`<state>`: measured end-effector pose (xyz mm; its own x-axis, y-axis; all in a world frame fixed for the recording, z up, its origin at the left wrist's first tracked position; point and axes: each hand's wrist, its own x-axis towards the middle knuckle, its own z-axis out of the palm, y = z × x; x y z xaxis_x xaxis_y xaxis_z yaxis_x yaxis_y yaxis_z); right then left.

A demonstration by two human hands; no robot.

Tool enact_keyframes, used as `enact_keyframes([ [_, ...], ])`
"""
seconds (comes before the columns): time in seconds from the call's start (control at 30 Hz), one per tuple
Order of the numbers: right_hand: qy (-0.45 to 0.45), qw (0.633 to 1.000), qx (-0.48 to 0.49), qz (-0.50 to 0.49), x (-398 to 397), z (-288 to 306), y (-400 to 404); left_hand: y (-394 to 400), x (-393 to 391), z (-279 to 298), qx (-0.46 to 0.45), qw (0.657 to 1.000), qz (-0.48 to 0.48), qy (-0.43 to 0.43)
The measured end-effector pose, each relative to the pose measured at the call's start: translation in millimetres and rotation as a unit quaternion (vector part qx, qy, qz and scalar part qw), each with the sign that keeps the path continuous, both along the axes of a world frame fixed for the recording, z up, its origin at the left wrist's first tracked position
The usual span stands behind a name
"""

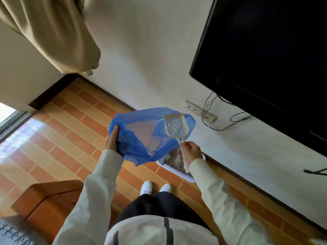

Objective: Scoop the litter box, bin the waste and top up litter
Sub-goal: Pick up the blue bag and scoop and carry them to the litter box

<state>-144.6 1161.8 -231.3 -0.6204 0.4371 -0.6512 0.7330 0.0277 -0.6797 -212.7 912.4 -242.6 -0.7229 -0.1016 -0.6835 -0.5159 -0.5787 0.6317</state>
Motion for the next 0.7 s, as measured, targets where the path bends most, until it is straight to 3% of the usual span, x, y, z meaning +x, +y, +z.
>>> enact_keyframes([
  [0.17,-0.024,0.997,0.038,0.055,-10,-11,-4,-4,3,-11,0.020,1.000,0.013,-0.001],
  [0.43,-0.028,0.997,0.001,0.066,-35,-78,-8,-15,-6,-61,-0.002,0.997,0.066,-0.027],
  [0.7,-0.021,0.989,-0.005,0.144,-65,-217,-10,-26,-14,-197,0.005,0.994,0.103,-0.023],
])
